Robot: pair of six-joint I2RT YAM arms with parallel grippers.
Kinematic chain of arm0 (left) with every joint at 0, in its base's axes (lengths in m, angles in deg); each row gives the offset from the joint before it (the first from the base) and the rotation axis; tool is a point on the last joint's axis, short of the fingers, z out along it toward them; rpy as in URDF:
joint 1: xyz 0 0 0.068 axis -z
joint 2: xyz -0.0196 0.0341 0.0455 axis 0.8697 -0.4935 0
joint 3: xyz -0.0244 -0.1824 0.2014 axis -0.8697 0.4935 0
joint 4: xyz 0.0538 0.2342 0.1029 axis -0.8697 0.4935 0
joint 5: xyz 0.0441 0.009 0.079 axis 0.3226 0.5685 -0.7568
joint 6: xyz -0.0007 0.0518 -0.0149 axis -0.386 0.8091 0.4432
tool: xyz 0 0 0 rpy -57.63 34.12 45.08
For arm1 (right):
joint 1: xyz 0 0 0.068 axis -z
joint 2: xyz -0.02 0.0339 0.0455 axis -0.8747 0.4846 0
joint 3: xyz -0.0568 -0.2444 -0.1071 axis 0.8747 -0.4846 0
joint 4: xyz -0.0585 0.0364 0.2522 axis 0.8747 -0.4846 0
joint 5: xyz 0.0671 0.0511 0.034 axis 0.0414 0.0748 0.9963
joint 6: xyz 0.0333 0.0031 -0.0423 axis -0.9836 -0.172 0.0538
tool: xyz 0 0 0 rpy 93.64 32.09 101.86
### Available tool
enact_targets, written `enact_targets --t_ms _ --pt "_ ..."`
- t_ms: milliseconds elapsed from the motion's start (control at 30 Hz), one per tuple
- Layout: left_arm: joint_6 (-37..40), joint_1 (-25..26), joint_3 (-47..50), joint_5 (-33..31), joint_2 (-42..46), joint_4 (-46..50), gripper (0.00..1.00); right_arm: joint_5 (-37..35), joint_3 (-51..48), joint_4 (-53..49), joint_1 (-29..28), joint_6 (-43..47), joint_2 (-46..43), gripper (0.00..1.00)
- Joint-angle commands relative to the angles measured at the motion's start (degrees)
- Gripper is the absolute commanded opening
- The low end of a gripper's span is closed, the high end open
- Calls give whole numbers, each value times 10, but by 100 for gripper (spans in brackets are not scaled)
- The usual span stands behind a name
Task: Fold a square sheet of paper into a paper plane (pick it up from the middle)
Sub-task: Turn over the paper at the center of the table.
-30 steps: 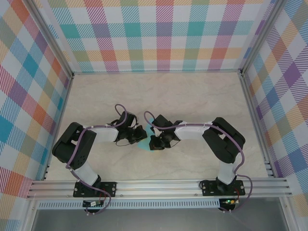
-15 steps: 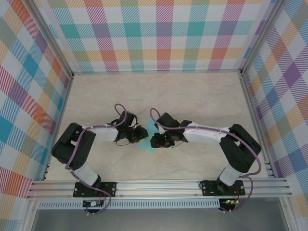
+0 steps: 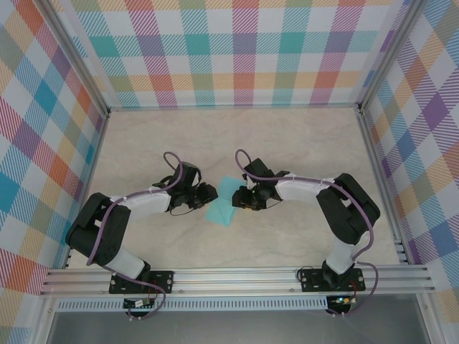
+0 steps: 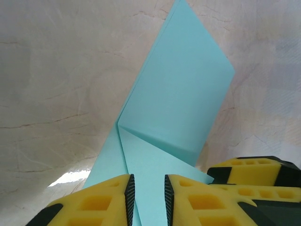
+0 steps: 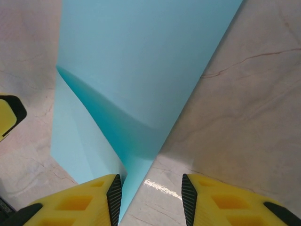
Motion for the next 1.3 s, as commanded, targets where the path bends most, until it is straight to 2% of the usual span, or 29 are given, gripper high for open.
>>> enact_targets --t_ms 0,267,467,567,1033,1267 --pt "-12 1 17 9 11 -6 26 43 21 24 -1 9 14 39" --pt "-19 2 22 33 -1 -25 27 60 19 44 -1 6 19 33" --pt "-22 1 21 49 -15 -35 27 63 21 51 -1 -4 26 16" --pt "-26 1 22 59 -21 -44 28 45 17 48 -1 -8 24 11" --pt "-26 5 12 76 -51 -62 33 9 9 31 2 -13 20 11" --pt "-29 10 4 94 -71 -83 33 13 1 37 1 -17 19 11"
